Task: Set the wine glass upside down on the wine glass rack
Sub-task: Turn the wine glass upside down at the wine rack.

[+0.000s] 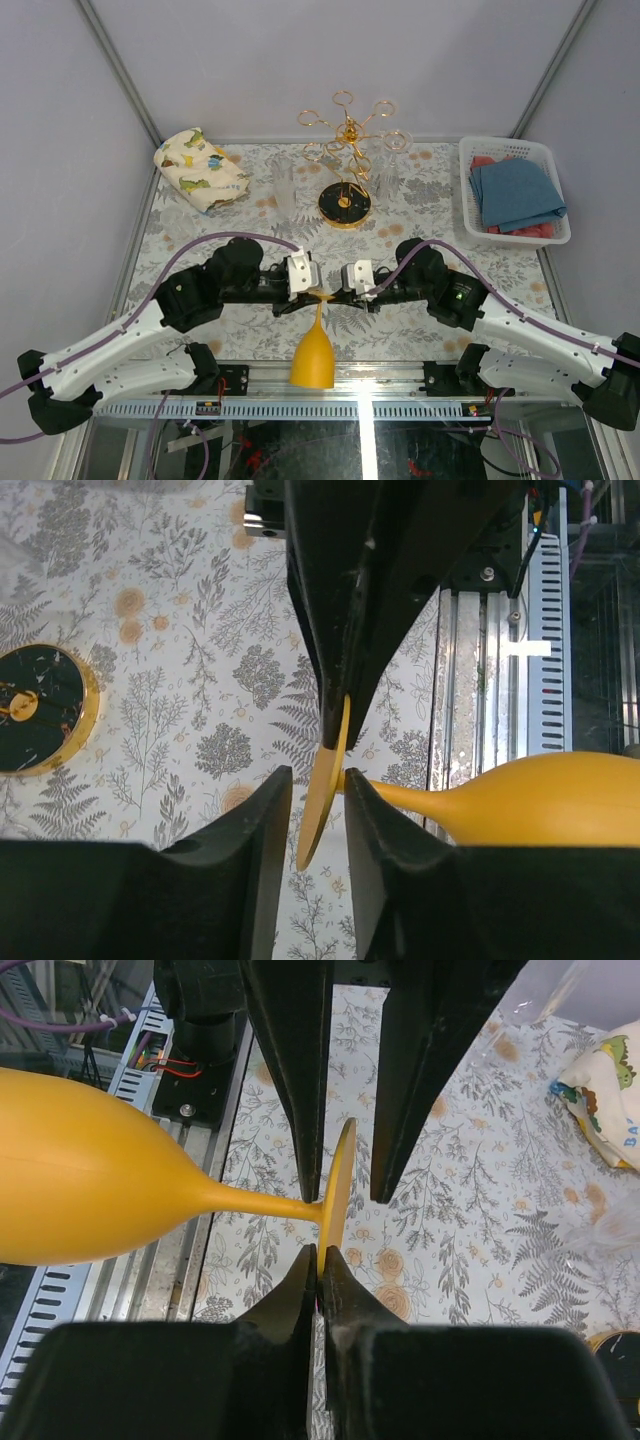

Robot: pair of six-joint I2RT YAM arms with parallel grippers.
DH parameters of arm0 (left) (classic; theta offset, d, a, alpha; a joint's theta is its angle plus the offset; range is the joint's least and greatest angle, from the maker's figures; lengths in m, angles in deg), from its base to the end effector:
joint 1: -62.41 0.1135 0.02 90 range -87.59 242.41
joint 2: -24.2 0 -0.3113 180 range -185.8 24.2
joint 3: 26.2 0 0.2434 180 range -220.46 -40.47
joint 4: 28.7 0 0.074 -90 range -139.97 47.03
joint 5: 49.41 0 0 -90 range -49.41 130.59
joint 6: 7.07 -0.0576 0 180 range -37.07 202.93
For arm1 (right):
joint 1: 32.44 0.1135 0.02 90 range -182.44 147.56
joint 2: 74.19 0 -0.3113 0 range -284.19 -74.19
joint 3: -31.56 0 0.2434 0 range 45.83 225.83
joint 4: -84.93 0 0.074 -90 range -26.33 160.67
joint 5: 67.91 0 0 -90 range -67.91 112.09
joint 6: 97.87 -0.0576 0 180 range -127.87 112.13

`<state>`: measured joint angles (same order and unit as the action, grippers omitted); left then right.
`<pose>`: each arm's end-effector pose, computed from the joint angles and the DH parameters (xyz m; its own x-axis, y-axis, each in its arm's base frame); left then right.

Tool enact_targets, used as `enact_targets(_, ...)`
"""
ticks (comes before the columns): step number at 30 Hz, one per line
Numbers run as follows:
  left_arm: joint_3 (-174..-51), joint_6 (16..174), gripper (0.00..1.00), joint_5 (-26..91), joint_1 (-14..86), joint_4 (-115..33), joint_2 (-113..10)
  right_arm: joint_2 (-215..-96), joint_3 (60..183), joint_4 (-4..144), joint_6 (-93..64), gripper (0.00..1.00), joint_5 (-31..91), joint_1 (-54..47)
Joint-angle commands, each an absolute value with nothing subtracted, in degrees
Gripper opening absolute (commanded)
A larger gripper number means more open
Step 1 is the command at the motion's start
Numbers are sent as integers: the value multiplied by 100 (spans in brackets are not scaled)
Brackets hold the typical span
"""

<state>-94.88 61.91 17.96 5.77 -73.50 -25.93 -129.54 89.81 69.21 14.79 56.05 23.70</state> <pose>0.0724 -0.1502 0.3736 0.1176 0.4235 -0.8982 0.9840 0.0722 0.1628 0.0874 0.1880 0.3549 0.2682 -0.1738 -0.9476 -0.9633 -0.0619 -0.2613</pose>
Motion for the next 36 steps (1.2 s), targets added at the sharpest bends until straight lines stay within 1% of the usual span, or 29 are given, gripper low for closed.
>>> enact_targets(1,-9511,6564,31,2235,543,-6846,-2313,-12889,9191,6997,1834,0,5386,2389)
enact_targets(4,-9438,6865,39,2660,544,-6562,-2057,-12832,9169,6870,1997,0,5033,2389)
enact_targets(9,-9376,7504,45,3424,545,-6289,-1768,-12756,9165,6715,2135,0,4103,2385)
enact_targets(15,-9183,8307,49,4188,544,-6222,-1738,-12517,8936,6849,2505,0,3040,2381)
enact_targets(22,-8765,9207,52,4134,539,-5468,-1749,-12074,8678,7395,2912,0,2416,2389)
enact_targets(30,-8562,9993,51,4129,542,-4538,-2315,-11993,8645,7655,2954,0,2502,2385)
enact_targets(32,-8586,10063,49,4058,544,-4420,-2517,-12020,8669,7648,2960,0,2536,2385)
enact_targets(36,-8606,10130,42,3975,539,-4274,-2811,-12009,8724,7717,2908,0,2608,2383)
